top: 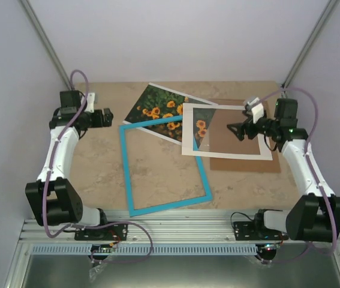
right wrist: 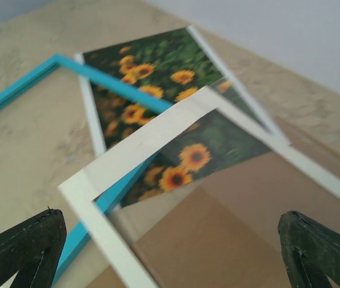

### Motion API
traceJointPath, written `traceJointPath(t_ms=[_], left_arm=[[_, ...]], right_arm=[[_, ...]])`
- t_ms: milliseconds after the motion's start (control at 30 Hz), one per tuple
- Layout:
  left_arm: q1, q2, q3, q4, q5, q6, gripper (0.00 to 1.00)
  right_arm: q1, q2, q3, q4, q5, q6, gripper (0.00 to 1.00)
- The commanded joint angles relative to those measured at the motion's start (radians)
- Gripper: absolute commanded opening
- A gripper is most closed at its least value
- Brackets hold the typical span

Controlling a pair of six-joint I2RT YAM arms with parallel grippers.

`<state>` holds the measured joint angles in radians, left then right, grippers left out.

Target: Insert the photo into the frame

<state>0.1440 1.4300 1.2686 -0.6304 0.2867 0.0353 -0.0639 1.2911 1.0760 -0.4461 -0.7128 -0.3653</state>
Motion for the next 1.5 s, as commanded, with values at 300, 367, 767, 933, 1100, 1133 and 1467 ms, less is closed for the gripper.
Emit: traceJointPath(t_ms=[300, 367, 767, 933, 1100, 1133, 1467], left_arm=[[-0.09, 0.01, -0.17, -0.066, -0.035, 0.214, 0.99], [-0.099, 0.039, -0.177, -0.062, -0.044, 0.203, 0.99], [-0.214, 0.123, -0.35, 0.105, -0.22, -0.022, 0.99], [-0.268, 0.187, -0.356, 0.16, -0.329, -0.104, 0.95], [-0.285, 0.258, -0.338, 0.202, -0.416, -0.177, 0.82], [-0.285, 0.278, -0.329, 0.206, -0.443, -0.185, 0.79], [-0.177, 0.426, -0.181, 0.208, -0.585, -0.148, 0.56]], right_arm=[[0.188, -0.158, -0.232, -0.017, 0.066, -0.148, 0.98], [0.207, -0.159, -0.241, -0.012, 0.084, -0.154, 0.98], [0.259, -0.134, -0.266, 0.037, 0.134, -0.147, 0.98], [0.262, -0.128, -0.274, 0.05, 0.148, -0.145, 0.98], [0.263, -0.128, -0.288, 0.069, 0.159, -0.139, 0.98], [0.263, -0.126, -0.29, 0.072, 0.161, -0.137, 0.98], [0.264, -0.14, -0.306, 0.08, 0.178, -0.132, 0.98]])
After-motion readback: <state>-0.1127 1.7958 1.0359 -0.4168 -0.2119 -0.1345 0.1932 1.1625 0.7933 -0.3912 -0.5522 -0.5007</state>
